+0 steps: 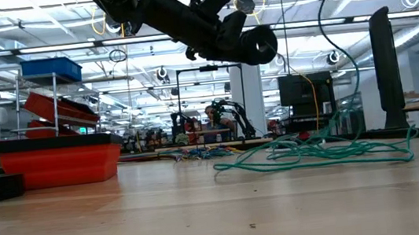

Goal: Coil cords
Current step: Uncoil the green wire from the spool

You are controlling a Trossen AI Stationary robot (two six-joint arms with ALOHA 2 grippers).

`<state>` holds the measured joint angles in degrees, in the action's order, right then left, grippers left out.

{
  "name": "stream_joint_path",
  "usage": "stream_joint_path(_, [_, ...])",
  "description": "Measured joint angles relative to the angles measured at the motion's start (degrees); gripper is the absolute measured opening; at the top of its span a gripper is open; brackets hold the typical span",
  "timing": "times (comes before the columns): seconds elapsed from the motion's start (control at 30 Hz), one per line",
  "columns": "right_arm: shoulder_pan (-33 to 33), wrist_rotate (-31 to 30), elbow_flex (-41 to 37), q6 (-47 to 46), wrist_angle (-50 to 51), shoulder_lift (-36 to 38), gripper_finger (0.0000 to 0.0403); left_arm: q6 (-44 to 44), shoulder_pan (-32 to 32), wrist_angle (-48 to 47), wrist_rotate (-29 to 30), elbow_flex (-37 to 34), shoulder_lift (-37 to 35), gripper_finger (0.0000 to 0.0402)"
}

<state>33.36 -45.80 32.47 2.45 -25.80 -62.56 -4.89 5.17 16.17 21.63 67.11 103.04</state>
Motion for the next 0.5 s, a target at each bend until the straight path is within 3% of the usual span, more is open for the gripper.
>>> stream_joint_path(0.07, [1.15,-6.0,0.0,-0.89,2.73,1.76,0.0,0.0,0.0,-0.25,0.0,0.0,0.0,0.0])
stream_joint_path(0.17, [1.77,-7.26,0.0,-6.33,9.18,3.96,0.0,0.0,0.0,-0.25,0.01,0.0,0.0,0.0])
stream_joint_path(0.5, [3.94,4.01,0.0,-40.4,34.06,5.48,0.0,-1.49,0.07,-0.03,1.11,0.0,0.0,0.0])
